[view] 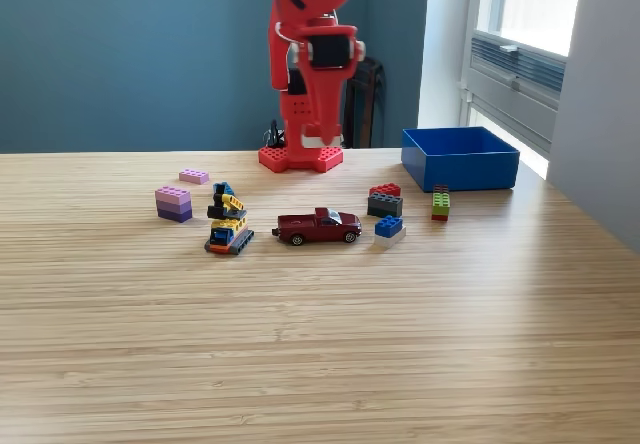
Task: Grasp a lego block and put it in the bin.
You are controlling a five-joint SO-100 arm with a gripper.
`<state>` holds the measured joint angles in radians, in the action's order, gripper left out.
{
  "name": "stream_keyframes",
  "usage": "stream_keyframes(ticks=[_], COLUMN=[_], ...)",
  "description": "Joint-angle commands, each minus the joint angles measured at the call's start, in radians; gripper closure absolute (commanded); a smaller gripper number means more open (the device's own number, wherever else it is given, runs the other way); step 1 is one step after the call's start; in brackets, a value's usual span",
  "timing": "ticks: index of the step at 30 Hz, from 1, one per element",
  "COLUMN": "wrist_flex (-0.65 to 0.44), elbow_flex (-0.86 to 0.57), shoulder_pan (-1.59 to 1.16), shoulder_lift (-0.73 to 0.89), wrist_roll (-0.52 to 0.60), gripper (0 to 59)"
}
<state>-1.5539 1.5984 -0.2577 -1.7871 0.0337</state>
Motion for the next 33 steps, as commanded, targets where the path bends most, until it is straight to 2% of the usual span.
stream_keyframes(ticks=[1, 5, 22, 33], wrist_flex=[-0.006, -0.008, -0.008, -0.005], elbow_flex=[0.002, 0.009, 0.127, 0.106], shoulder_pan=[-0.282, -0.474, -1.092, -1.206], shoulder_lift=[-0.077, -0.075, -0.075, -0.074], wrist_roll=[0.074, 0.107, 0.002, -0.075], gripper=[58.6, 58.6, 58.6, 58.6])
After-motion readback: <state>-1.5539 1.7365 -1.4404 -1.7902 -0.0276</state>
